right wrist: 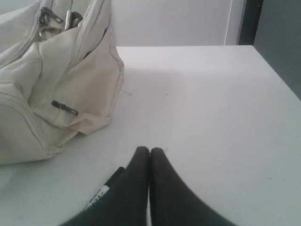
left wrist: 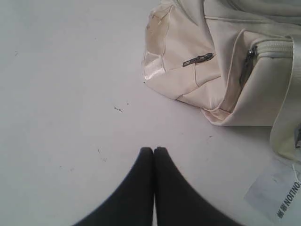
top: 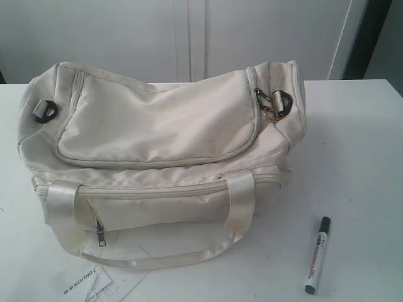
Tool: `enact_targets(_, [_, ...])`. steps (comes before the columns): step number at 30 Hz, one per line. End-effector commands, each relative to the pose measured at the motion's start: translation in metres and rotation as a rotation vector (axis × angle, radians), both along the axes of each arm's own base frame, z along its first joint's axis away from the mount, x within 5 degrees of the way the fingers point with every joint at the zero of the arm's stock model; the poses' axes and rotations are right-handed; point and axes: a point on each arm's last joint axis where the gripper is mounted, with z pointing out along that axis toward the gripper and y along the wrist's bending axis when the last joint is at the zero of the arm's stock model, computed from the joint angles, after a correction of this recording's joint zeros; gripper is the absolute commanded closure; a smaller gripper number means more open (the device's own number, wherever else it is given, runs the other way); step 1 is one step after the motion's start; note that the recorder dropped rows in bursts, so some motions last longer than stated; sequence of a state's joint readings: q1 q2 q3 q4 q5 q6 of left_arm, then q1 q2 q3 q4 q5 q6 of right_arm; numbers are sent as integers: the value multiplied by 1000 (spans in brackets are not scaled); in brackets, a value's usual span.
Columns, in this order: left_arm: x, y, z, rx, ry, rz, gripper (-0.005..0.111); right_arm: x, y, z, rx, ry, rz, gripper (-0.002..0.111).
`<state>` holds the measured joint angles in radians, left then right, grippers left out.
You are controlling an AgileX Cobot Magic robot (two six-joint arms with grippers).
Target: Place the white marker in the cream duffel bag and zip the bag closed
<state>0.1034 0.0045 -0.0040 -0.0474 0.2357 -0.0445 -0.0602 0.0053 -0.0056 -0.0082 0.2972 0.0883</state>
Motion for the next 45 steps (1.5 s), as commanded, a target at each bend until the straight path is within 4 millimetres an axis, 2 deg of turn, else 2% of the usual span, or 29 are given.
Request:
enact_targets(1, [0, 0, -1, -11, 0, 3, 107, 2, 0, 14, 12, -170, 1, 108])
enact_targets(5, [0, 0, -1, -11, 0, 3, 107, 1, 0, 31, 20, -358, 0, 108])
enact_targets(8, [0, 0, -1, -11, 0, 3, 107, -4, 0, 48, 33, -560, 0, 108])
enact_targets(10, [0, 0, -1, -11, 0, 3, 107, -8, 0, 58, 132, -687, 14, 108])
enact_targets(12, [0, 0, -1, -11, 0, 3, 107, -10, 0, 62, 272, -733, 38, 108])
enact_targets(14, [0, 0, -1, -11, 0, 3, 107, -8, 0, 59, 390, -700, 49, 108])
enact_targets(16, [0, 0, -1, -11, 0, 3, 107, -6, 0, 54, 431, -647, 43, 108])
enact_targets(20, [0, 0, -1, -11, 0, 3, 107, -5, 0, 52, 432, -613, 37, 108])
enact_targets(26, [0, 0, -1, -11, -5, 4, 107, -8, 0, 59, 398, -701, 52, 108])
enact_targets(29, [0, 0, -1, -22, -8, 8, 107, -11, 0, 73, 387, -720, 56, 108])
enact_targets(33, [1, 0, 1, -34, -24, 9, 107, -5, 0, 95, 274, -698, 37, 108])
enact_targets(36, [1, -2, 3, -81, -48, 9, 107, 11, -1, 116, 198, -635, 19, 108])
enact_targets(40, [2, -4, 4, -148, -58, 7, 107, 36, -3, 134, 183, -559, 9, 108])
enact_targets(45, [3, -5, 7, -199, -103, 13, 107, 69, -4, 146, 142, -364, -6, 108])
